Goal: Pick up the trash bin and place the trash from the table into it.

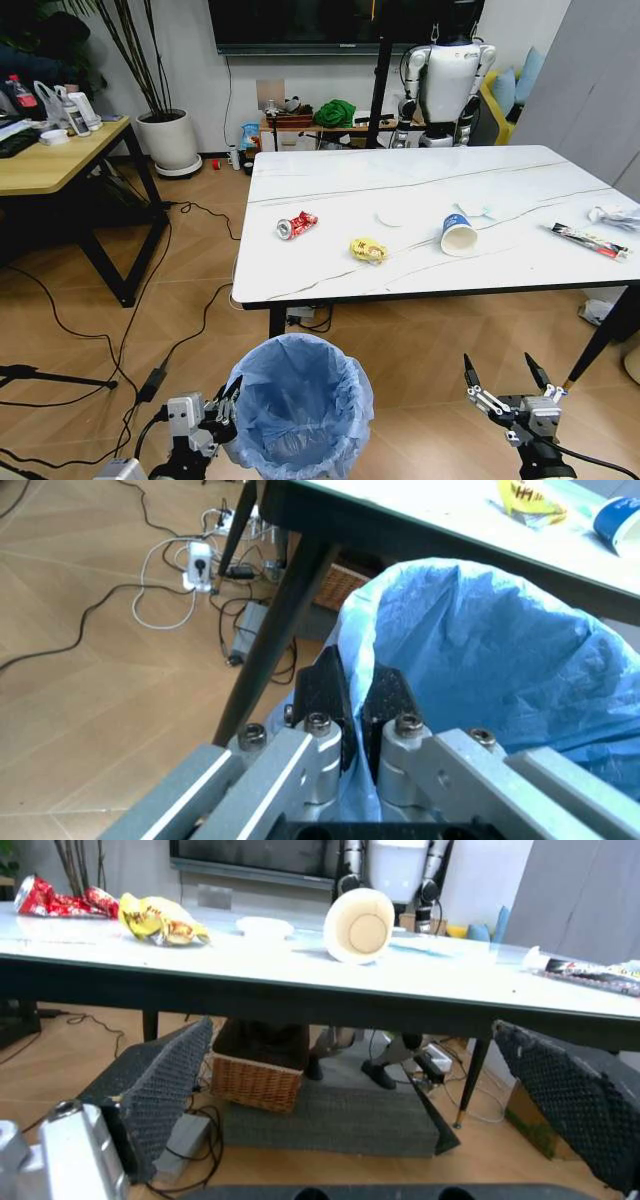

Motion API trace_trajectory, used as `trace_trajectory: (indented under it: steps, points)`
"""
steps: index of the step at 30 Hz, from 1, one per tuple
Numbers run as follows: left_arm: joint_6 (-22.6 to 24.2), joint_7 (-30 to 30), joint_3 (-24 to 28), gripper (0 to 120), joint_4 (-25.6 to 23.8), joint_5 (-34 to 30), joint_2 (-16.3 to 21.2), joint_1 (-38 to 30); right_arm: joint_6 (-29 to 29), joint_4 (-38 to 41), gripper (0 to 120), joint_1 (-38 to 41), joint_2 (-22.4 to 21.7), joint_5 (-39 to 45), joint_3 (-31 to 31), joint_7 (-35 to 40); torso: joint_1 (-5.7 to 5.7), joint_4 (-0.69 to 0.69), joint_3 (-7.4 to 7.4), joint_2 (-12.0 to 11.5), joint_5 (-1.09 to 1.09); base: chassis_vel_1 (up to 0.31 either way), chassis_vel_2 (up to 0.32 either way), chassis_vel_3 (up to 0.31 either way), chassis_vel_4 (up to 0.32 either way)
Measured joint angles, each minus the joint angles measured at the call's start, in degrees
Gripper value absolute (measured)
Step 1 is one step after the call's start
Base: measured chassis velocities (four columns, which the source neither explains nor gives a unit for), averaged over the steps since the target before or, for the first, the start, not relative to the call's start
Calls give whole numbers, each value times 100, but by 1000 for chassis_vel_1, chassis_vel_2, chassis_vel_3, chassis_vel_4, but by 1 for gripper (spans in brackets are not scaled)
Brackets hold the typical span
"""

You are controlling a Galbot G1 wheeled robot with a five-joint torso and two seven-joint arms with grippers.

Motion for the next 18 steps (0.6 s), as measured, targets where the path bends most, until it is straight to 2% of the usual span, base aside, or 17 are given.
trace_trajectory:
  steps: [4, 18]
  points:
    - [-93, -167, -10, 0, 9, 172, -18, 0, -1, 0, 100, 7, 0, 13, 4, 0, 83, 0, 102, 186, 0, 0, 0, 0, 0]
    - [-116, -266, -45, 0, -35, 308, -14, 23, -10, -12, 100, 12, 0, 15, -2, -2, 115, 0, 122, 237, 0, 0, 0, 0, 0]
